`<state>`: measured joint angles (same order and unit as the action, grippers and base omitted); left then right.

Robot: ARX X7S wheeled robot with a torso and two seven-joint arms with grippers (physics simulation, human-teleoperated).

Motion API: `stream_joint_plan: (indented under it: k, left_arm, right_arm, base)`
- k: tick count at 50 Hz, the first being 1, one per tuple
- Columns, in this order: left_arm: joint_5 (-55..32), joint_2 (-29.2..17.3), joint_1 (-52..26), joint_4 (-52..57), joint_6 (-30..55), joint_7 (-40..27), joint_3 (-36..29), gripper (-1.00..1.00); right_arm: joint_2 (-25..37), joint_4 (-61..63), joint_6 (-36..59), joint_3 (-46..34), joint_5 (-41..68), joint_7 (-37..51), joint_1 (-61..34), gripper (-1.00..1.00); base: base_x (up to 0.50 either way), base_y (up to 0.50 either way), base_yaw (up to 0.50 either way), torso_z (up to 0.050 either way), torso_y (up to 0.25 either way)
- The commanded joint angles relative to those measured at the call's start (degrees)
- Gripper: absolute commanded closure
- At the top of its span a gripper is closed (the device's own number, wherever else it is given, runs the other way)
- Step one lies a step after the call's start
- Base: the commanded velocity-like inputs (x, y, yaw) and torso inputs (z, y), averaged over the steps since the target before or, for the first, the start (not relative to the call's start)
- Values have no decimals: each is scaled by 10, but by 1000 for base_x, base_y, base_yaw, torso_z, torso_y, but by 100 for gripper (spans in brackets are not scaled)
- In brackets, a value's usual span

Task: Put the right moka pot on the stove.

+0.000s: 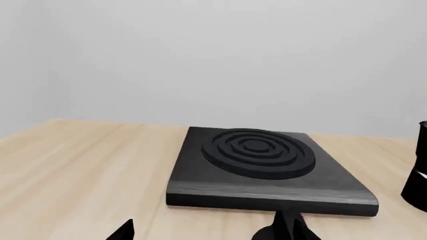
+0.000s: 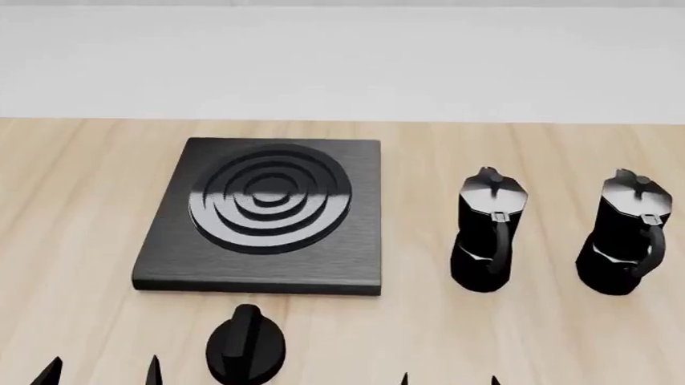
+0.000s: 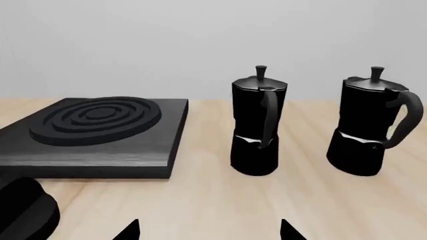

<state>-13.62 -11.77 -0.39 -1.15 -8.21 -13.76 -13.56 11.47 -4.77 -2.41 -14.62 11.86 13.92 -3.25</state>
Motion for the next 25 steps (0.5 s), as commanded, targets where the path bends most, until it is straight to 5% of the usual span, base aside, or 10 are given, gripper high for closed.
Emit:
stream_joint_plan:
  k: [1, 25]
  left_arm:
    - [-4, -2, 0, 0, -2, -1, -3, -100]
    - [-10, -7, 0, 1, -4, -6, -8, -100]
  right_arm:
    - [2, -1, -2, -3, 2, 2, -1, -100]
    - [5, -6, -4, -10, 7, 6, -4, -100]
  base:
    - [188, 0, 0, 0, 0]
    - [185, 0, 0, 0, 0]
